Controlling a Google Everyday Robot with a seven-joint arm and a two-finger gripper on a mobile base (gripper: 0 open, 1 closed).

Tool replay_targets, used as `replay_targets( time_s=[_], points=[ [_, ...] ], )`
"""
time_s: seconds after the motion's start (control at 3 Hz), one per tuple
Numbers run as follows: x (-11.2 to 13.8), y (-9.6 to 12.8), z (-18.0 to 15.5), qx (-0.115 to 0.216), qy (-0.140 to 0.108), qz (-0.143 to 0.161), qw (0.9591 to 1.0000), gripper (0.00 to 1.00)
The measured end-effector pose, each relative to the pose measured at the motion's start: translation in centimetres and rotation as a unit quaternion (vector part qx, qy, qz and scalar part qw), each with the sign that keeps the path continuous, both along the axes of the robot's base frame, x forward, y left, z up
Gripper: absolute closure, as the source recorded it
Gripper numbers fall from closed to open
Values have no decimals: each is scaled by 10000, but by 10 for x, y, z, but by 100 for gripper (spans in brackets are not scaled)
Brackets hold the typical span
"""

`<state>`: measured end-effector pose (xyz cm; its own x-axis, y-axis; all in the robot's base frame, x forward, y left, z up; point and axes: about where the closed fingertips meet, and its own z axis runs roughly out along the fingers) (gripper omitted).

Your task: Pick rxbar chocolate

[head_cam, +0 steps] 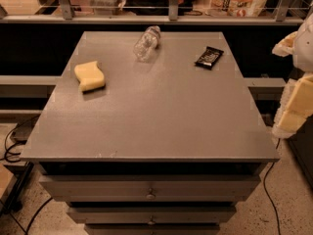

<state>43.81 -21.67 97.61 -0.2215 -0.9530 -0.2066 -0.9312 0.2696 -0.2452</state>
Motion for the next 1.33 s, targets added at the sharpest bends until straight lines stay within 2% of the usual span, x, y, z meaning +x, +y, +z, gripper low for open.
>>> replay_targets(
  time_s=[0.33, 0.67, 1.0, 1.33],
  points=[
    [1, 0, 3, 61, -50, 5, 10000, 0],
    [13, 5, 8, 467, -162, 216, 9985, 0],
    [44, 17, 17, 1134, -509, 481, 9911, 0],
    [73, 21, 23, 1567, -921, 473, 9822, 0]
  ],
)
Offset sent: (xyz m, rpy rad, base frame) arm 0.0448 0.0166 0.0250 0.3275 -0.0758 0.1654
